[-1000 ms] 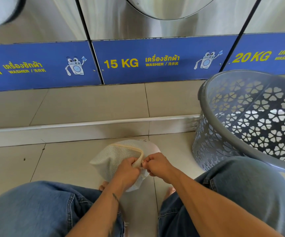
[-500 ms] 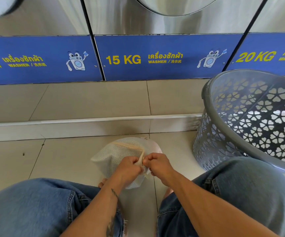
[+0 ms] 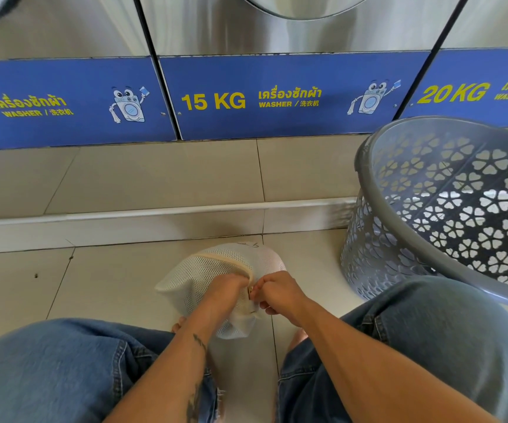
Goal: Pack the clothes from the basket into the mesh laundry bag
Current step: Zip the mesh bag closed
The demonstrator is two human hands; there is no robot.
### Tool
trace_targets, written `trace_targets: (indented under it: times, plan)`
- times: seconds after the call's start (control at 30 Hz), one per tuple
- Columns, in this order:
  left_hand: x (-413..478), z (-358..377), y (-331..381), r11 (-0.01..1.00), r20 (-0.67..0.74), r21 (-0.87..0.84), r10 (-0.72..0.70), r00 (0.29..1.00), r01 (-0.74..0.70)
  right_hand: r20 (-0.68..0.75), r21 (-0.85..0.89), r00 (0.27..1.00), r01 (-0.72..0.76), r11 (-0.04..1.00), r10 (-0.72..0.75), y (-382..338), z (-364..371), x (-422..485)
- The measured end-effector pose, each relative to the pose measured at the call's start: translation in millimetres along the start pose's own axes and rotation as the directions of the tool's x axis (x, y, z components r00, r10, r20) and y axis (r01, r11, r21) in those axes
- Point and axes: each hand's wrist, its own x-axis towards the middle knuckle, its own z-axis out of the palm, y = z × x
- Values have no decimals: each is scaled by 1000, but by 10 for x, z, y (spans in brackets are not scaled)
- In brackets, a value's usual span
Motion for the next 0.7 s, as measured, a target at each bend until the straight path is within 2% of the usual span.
trace_targets:
  times: [0.2, 0.3, 0.4, 0.6, 0.7]
  plan:
    - [8, 38, 52, 986, -98, 157, 69, 993, -53, 41, -106, 996, 85, 991, -81, 29, -20, -18]
    - [22, 26, 73, 991, -134, 126, 63, 989, -46, 14, -131, 991, 130, 983, -130, 58, 5, -8]
    - [25, -5, 101, 991, -110, 119, 79, 991, -65, -18, -132, 987, 156, 979, -159, 52, 20, 2]
    - [34, -28, 109, 996, -94, 71, 53, 994, -46, 8, -64, 990, 142, 988, -142, 22, 7, 30]
    - [51, -50, 120, 1000, -126, -16, -6, 992, 4, 22, -143, 979, 202, 969, -201, -4, 20, 26]
